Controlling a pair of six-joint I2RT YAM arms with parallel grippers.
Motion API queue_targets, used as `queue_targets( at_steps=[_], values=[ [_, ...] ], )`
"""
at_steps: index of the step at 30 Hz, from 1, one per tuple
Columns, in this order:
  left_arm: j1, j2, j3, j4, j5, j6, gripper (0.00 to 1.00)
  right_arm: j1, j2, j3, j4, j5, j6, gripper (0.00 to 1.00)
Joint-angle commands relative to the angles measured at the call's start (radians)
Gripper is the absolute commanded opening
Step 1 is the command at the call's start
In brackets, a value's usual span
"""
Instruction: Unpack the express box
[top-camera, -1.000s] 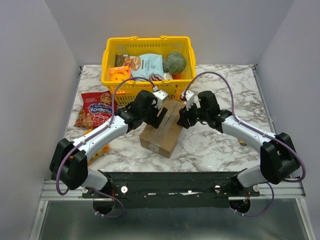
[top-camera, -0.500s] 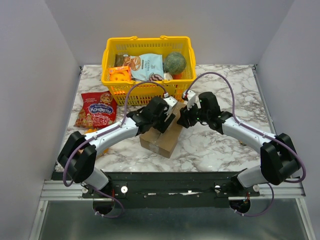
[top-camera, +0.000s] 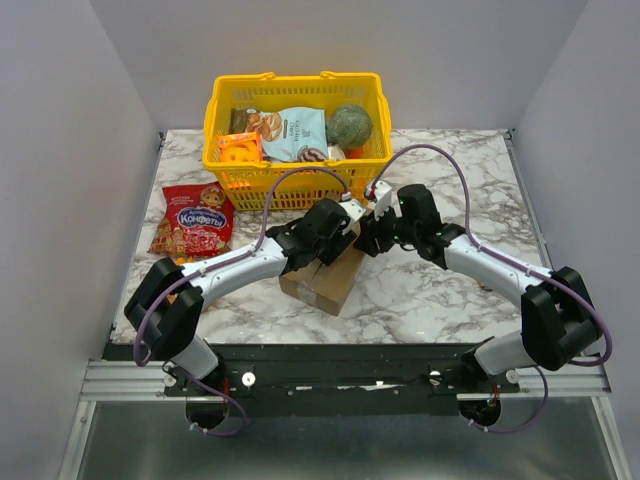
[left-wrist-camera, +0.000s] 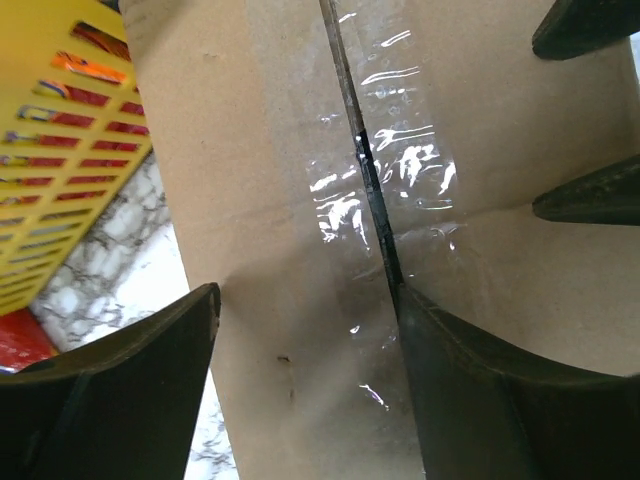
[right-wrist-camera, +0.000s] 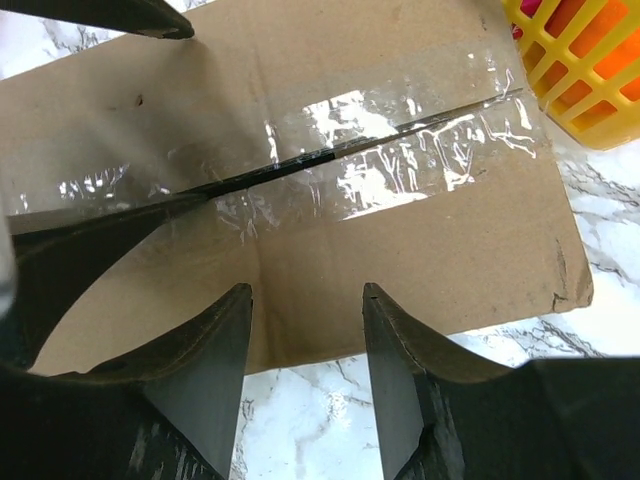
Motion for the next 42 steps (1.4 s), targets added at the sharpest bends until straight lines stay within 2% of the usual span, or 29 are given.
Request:
queue_targets(
  at_steps=[1,2,5,8,13,18,20,22,28,32,34,35,36,38,40,41,42],
  values=[
    [0.036,0.017,0.053,-0.146,-0.094,0.1,0.7,0.01,0.026,-0.053,-0.125,0.01,0.008,0.57],
    [0.044,0.002,0.062,-0.155,-0.074,0.106,0.63,0.01,0.028,-0.053,-0.128,0.01,-0.006,0.57],
    [0.056,-0.045,0.094,-0.155,-0.07,0.163,0.49,0.01,0.022,-0.065,-0.134,0.028,-0.032,0.57],
    [0.082,-0.079,0.113,-0.166,-0.036,0.177,0.42,0.01,0.023,-0.082,-0.134,0.042,-0.058,0.58],
    [0.123,-0.089,0.084,-0.146,0.005,0.206,0.31,0.01,0.037,-0.076,-0.142,0.044,-0.062,0.58],
    [0.139,-0.093,0.067,-0.119,0.01,0.254,0.26,0.01,0.049,-0.066,-0.151,0.044,-0.063,0.58],
    [0.143,-0.105,0.076,-0.126,0.024,0.264,0.1,0.01,0.048,-0.068,-0.151,0.051,-0.065,0.58],
    [0.151,-0.112,0.114,-0.154,0.03,0.257,0.01,0.01,0.048,-0.068,-0.149,0.048,-0.065,0.58],
    [0.165,-0.154,0.153,-0.232,0.131,0.205,0.0,0.008,0.029,-0.079,-0.142,0.048,-0.06,0.61],
    [0.179,-0.19,0.102,-0.252,0.248,0.189,0.0,0.01,-0.036,-0.045,-0.163,-0.019,-0.077,0.69],
    [0.186,-0.202,0.081,-0.258,0.315,0.186,0.0,0.01,-0.072,-0.002,-0.235,-0.138,-0.188,0.73],
    [0.196,-0.213,0.073,-0.257,0.344,0.204,0.0,0.01,-0.101,0.027,-0.267,-0.186,-0.247,0.79],
    [0.212,-0.214,0.059,-0.254,0.373,0.215,0.0,0.01,-0.113,0.08,-0.357,-0.239,-0.411,0.81],
    [0.232,-0.219,0.055,-0.246,0.464,0.246,0.0,0.01,-0.13,0.128,-0.446,-0.354,-0.579,0.87],
    [0.271,-0.214,0.071,-0.251,0.545,0.243,0.0,0.01,-0.136,0.173,-0.514,-0.383,-0.736,0.91],
    [0.286,-0.202,0.084,-0.258,0.652,0.238,0.0,0.01,-0.126,0.193,-0.563,-0.427,-0.809,0.93],
    [0.295,-0.198,0.096,-0.266,0.703,0.244,0.0,0.011,-0.098,0.217,-0.665,-0.444,-0.95,0.99]
  ],
)
